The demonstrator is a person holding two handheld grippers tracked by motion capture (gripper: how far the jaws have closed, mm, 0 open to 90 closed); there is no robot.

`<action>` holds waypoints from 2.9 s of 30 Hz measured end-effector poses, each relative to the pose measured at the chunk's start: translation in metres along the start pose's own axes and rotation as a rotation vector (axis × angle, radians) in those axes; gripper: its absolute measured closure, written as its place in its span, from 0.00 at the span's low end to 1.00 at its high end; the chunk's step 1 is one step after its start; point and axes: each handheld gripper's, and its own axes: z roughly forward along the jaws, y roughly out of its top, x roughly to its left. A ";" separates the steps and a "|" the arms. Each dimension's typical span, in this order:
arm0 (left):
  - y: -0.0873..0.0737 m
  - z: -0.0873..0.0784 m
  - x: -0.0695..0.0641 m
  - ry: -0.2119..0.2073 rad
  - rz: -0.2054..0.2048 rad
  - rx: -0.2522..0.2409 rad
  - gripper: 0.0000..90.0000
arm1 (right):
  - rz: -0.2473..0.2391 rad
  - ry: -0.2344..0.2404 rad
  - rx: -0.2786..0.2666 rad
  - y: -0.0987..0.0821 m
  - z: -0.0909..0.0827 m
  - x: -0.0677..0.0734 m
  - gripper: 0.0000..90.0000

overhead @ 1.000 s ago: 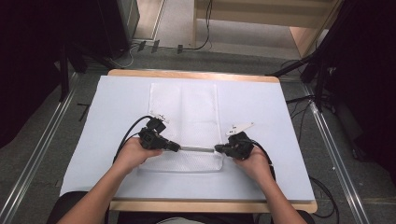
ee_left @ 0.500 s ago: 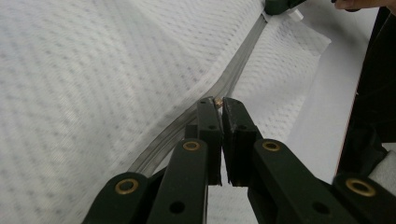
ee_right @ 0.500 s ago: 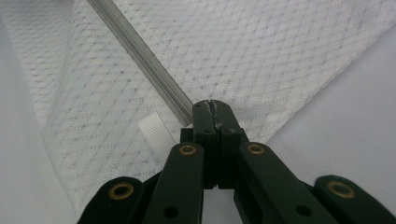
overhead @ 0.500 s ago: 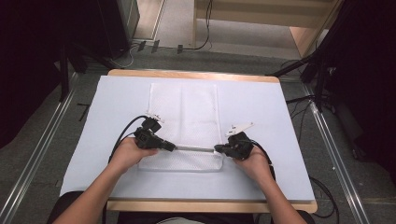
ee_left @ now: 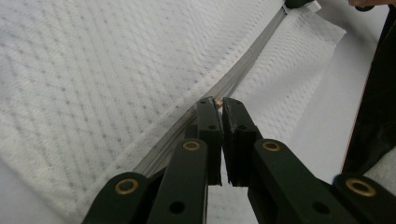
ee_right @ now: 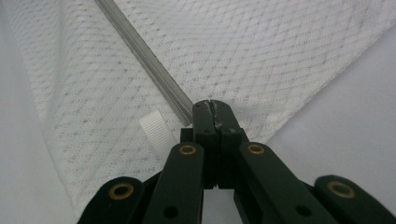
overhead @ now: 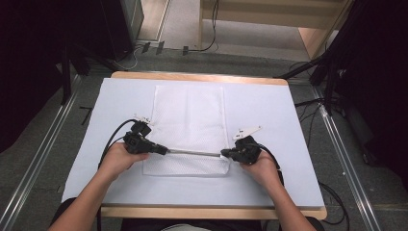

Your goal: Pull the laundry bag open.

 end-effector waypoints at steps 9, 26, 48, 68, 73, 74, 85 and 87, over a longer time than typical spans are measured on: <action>-0.012 -0.017 0.010 0.012 -0.022 -0.022 0.98 | 0.004 0.002 -0.002 0.000 0.000 0.000 1.00; -0.022 -0.036 0.021 0.048 -0.049 -0.040 0.98 | 0.005 0.014 0.003 0.001 0.000 -0.002 1.00; -0.041 -0.052 0.038 0.054 -0.117 -0.053 0.98 | 0.006 0.027 0.012 0.002 0.001 -0.004 1.00; -0.046 -0.049 0.041 0.062 -0.113 -0.056 0.97 | 0.015 0.043 0.020 0.004 0.001 -0.006 1.00; -0.048 -0.049 0.043 0.058 -0.096 -0.081 0.85 | 0.015 0.053 0.024 0.005 0.001 -0.007 0.98; -0.048 -0.049 0.044 0.055 -0.096 -0.085 0.80 | 0.016 0.054 0.028 0.005 0.001 -0.006 0.96; -0.047 -0.054 0.042 0.129 -0.045 -0.173 0.54 | 0.065 0.049 -0.003 0.012 -0.007 -0.011 0.68; -0.047 -0.055 0.042 0.159 -0.030 -0.181 0.50 | 0.072 0.029 -0.023 0.012 -0.010 -0.014 0.65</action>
